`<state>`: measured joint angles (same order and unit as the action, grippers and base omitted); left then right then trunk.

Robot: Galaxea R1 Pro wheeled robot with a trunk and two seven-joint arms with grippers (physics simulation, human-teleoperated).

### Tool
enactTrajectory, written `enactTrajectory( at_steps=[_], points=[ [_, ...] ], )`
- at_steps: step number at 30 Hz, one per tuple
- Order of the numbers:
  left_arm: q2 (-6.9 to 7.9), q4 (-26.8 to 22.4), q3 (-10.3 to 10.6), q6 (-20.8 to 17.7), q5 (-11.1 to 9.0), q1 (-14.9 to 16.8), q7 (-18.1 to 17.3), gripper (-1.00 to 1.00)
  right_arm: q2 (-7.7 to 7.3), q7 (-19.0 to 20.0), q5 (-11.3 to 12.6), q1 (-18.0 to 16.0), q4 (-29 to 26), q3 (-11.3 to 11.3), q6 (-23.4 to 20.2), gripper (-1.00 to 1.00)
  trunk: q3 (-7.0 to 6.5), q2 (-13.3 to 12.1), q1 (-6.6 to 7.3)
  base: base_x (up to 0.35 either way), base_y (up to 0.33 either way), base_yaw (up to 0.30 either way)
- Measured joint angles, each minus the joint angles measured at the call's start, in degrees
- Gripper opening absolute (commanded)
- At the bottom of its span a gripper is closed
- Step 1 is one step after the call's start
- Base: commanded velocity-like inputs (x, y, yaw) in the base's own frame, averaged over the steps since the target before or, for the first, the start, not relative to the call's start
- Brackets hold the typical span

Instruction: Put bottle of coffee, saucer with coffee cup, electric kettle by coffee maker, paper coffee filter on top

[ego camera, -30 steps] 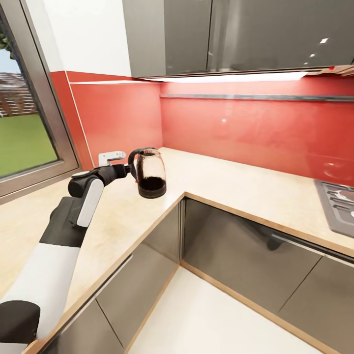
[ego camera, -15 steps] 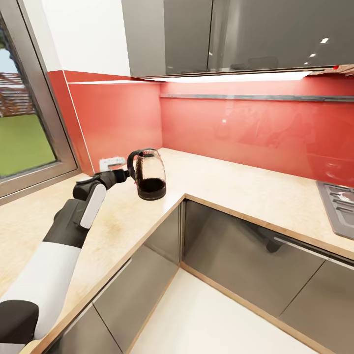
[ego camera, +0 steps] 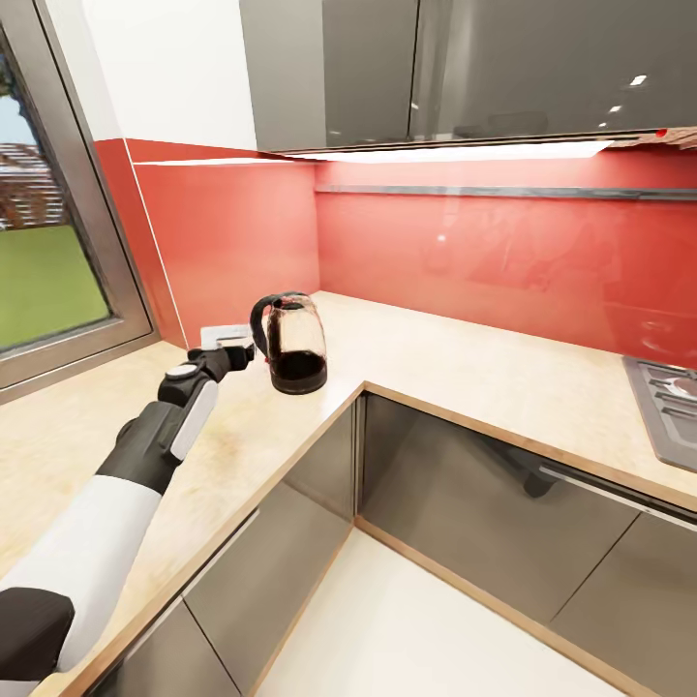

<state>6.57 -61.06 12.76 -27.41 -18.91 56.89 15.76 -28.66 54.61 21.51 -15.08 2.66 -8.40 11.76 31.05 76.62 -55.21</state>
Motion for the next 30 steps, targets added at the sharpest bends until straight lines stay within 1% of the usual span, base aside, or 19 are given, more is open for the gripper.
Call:
enactTrajectory(
  at_steps=[3, 5, 8, 11, 19, 30],
  points=[
    [0.54, 0.1, 0.0, 0.0, 0.0, 0.0, -0.1, 1.00, 0.00, -0.1, 0.0, 0.0, 0.0, 0.0, 0.0, 1.00, 0.00, 0.0, 0.00, 0.021, 0.130, 0.000],
    [0.63, 0.1, 0.0, 0.0, 0.0, 0.0, -0.6, 1.00, 0.00, -0.1, 0.0, 0.0, 0.0, 0.0, 0.0, 1.00, 0.00, 0.0, 0.00, 0.026, 0.132, 0.000],
    [0.76, 0.1, 0.0, 0.1, 0.0, 0.0, -2.1, 1.00, 0.00, -0.1, 0.0, 0.0, 0.0, 0.0, 0.0, 1.00, 0.00, 0.0, 0.00, 0.009, 0.047, 0.000],
    [0.80, 0.0, 0.0, 0.1, 0.0, 0.0, -2.6, 1.00, 0.00, -0.1, 0.0, 0.0, 0.0, 0.0, 0.0, 1.00, 0.00, 0.0, 0.00, 0.002, 0.012, 0.000],
    [0.81, 0.0, 0.1, 0.1, 0.1, 0.0, -2.8, 1.00, 0.00, -0.2, 0.0, 0.0, 0.0, 0.0, 0.0, 1.00, 0.00, 0.0, 0.01, 0.088, 0.002, 0.000],
    [0.81, 0.0, 0.1, 0.1, 0.0, 0.0, -2.8, 1.00, 0.00, -0.1, 0.0, 0.0, 0.0, 0.0, 0.0, 1.00, 0.00, 0.0, 0.00, 0.005, 0.000, 0.000]
  ],
)
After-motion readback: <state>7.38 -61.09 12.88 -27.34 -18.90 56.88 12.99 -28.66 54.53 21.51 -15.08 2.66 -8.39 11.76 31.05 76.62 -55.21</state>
